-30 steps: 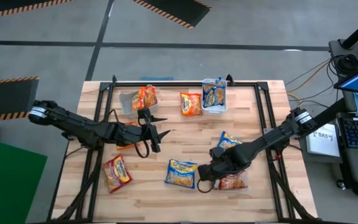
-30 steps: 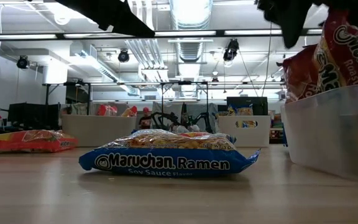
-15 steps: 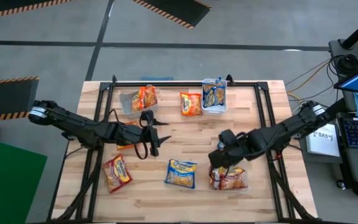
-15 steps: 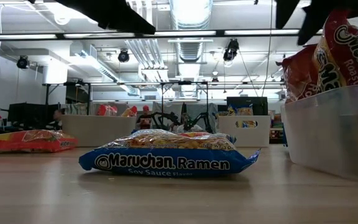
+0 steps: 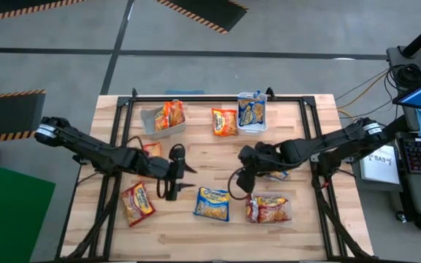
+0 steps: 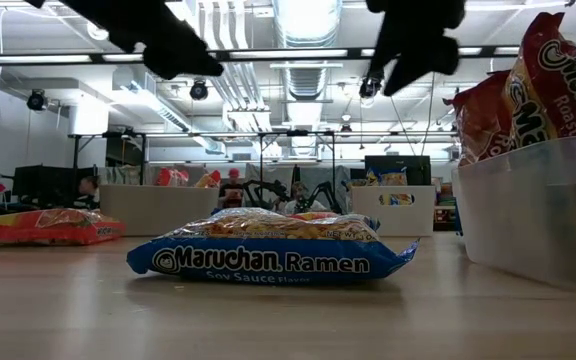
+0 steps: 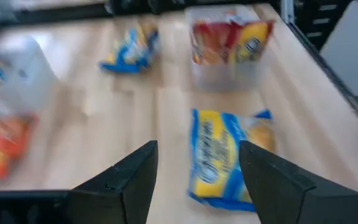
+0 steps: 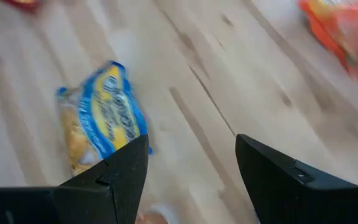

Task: Sort Maruchan noodles
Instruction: Put the blue noodle pack into the white bin

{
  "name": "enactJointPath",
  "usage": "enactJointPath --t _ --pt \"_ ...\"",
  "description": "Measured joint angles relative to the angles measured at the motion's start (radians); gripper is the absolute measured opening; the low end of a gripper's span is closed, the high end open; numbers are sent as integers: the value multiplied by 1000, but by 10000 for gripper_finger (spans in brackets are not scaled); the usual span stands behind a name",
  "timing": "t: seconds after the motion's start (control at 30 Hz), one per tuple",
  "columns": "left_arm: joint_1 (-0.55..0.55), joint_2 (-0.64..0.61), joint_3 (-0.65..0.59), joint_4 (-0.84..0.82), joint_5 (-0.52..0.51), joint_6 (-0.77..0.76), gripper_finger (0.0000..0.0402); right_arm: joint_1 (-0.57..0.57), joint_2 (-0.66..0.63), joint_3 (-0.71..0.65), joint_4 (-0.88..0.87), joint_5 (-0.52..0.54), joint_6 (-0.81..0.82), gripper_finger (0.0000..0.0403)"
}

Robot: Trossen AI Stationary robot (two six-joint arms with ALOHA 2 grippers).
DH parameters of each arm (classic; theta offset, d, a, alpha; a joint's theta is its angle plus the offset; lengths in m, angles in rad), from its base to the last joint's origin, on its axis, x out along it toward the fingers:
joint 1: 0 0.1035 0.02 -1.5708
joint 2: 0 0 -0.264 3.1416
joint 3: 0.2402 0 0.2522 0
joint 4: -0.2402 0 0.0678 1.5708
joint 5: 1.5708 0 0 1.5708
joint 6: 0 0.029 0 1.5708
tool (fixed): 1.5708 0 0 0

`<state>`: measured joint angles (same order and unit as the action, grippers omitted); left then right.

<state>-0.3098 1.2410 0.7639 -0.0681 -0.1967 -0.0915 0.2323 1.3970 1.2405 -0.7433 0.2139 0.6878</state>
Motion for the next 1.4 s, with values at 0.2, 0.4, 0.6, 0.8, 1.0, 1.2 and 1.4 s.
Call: enactJointPath --t 0.2,0.4,0.6,0.8,1.0,1.2,1.4 --pt "-114 125 4 48 0 -155 186 -9 7 -83 249 -83 -218 228" --pt "-162 265 9 130 -1 -239 160 -9 13 -190 468 -169 -257 228" --pt "-163 385 10 204 -2 -294 126 -8 13 -264 544 -170 -243 228" --pt "-165 474 10 321 33 -289 94 -9 31 -274 572 -169 -242 228" --pt "-151 504 10 349 35 -247 70 -10 57 -238 569 -170 -260 228" --pt "-120 526 6 391 56 -182 53 -10 82 -207 566 -169 -290 228" --pt "-92 546 -9 424 58 -173 43 -10 107 -188 563 -170 -307 228"
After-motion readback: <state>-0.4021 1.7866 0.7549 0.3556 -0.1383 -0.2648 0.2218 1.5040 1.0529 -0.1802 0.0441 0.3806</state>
